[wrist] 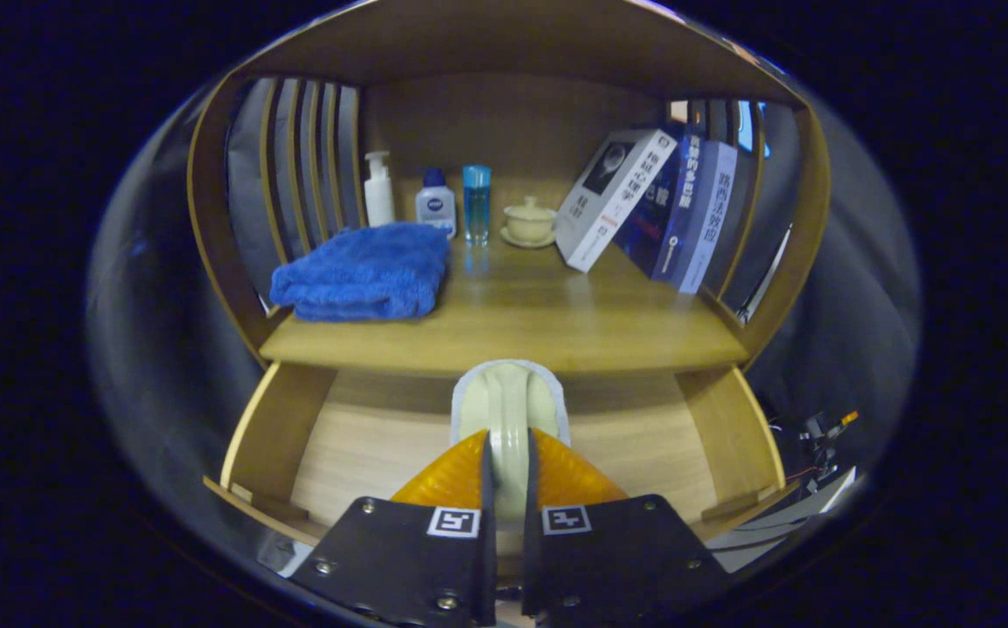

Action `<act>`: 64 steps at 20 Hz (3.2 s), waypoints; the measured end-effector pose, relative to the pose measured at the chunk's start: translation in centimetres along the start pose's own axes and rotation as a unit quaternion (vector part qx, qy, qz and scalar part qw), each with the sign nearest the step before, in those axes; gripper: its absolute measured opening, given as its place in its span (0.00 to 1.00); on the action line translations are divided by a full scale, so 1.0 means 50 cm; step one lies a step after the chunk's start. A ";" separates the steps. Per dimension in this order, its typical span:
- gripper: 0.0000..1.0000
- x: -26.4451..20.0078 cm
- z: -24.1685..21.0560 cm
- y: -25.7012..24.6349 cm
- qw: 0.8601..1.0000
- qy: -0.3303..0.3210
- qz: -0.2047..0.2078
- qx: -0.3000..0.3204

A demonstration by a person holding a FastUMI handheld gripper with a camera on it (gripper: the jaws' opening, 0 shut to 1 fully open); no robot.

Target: Pull open the drawer, take out the items inside it, and place them on the countertop above the cabinet.

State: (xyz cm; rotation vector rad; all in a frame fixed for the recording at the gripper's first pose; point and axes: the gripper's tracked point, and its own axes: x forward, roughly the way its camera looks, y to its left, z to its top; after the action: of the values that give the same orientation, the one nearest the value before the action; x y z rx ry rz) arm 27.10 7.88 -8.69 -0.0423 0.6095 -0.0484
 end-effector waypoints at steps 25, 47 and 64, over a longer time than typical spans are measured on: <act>0.35 0.193 0.215 -0.006 0.992 -0.123 0.021 0.018; 0.39 -0.266 -0.103 -0.013 0.967 -0.251 0.033 0.010; 1.00 -0.164 -0.296 -0.036 0.976 -0.207 0.043 0.048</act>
State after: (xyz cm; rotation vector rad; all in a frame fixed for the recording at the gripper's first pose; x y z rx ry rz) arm 11.84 6.17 -16.05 0.0669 0.1901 0.0163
